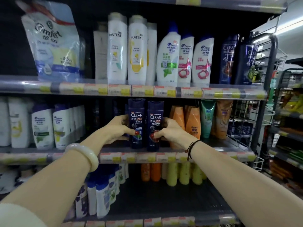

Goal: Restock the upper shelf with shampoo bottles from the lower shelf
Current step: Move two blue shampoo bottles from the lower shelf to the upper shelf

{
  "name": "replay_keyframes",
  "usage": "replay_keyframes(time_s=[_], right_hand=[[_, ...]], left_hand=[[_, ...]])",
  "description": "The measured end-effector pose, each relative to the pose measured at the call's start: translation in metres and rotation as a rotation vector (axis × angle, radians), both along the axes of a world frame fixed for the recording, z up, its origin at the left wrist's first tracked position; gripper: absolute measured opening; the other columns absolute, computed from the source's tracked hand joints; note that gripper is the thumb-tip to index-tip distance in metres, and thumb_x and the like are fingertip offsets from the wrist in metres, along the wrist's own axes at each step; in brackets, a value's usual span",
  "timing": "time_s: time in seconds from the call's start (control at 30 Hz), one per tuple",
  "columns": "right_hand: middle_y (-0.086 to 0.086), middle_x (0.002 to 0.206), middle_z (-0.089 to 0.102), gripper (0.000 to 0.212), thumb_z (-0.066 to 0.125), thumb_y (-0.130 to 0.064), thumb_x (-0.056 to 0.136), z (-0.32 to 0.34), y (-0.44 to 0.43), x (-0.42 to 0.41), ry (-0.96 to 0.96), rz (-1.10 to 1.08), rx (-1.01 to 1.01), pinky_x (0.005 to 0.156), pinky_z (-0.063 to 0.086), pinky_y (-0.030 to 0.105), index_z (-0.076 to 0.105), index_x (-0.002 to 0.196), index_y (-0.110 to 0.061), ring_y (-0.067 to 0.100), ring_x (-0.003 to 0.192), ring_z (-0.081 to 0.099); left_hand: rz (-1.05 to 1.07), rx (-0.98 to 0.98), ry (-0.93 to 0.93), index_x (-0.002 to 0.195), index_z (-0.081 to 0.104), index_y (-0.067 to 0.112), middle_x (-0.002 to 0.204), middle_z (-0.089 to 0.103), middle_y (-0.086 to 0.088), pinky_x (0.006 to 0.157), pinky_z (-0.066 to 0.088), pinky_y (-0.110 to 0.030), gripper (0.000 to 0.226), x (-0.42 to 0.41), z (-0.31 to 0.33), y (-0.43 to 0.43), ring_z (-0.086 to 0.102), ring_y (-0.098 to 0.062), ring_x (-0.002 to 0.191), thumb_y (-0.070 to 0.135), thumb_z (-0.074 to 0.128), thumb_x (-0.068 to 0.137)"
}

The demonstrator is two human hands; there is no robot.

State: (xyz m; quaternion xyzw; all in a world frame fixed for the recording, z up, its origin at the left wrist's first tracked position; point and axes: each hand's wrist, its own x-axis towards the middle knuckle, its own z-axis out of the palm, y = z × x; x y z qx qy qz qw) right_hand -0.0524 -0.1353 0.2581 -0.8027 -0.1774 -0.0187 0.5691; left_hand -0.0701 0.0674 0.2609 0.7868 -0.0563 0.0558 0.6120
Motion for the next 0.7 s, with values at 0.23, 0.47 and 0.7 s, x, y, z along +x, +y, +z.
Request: replay_keyframes(time_s=[0.23,0.47,0.7], right_hand=[[0.004,0.112,0.063,0.063,0.074,0.011,0.069,-0.005,0.015,0.018,-0.084,-0.006,0.008,0.095,0.045,0.029,0.053,0.126,-0.005,0.017,0.103,0.056],[0.004,0.114,0.061,0.062,0.075,0.006,0.071,-0.016,0.022,0.032,-0.104,-0.004,0.041,0.092,0.043,0.027,0.053,0.127,-0.007,0.017,0.107,0.055],[0.009,0.116,0.062,0.062,0.078,0.0,0.07,-0.032,0.023,0.041,-0.04,-0.048,0.047,0.097,0.049,0.037,0.049,0.125,-0.004,0.026,0.111,0.059]], left_hand=[[0.047,0.025,-0.001,0.118,0.055,0.02,0.104,0.063,-0.004,0.079,0.054,-0.036,0.058,0.012,-0.005,0.017,0.061,-0.023,0.1,-0.015,0.066,0.074],[0.061,0.042,0.012,0.119,0.054,0.018,0.101,0.059,-0.005,0.086,0.053,-0.043,0.056,0.025,-0.011,0.019,0.059,-0.025,0.1,-0.013,0.067,0.075],[0.083,-0.03,0.024,0.107,0.053,0.016,0.102,0.058,-0.005,0.085,0.054,-0.044,0.047,0.033,-0.024,0.021,0.059,-0.022,0.1,-0.012,0.069,0.074]])
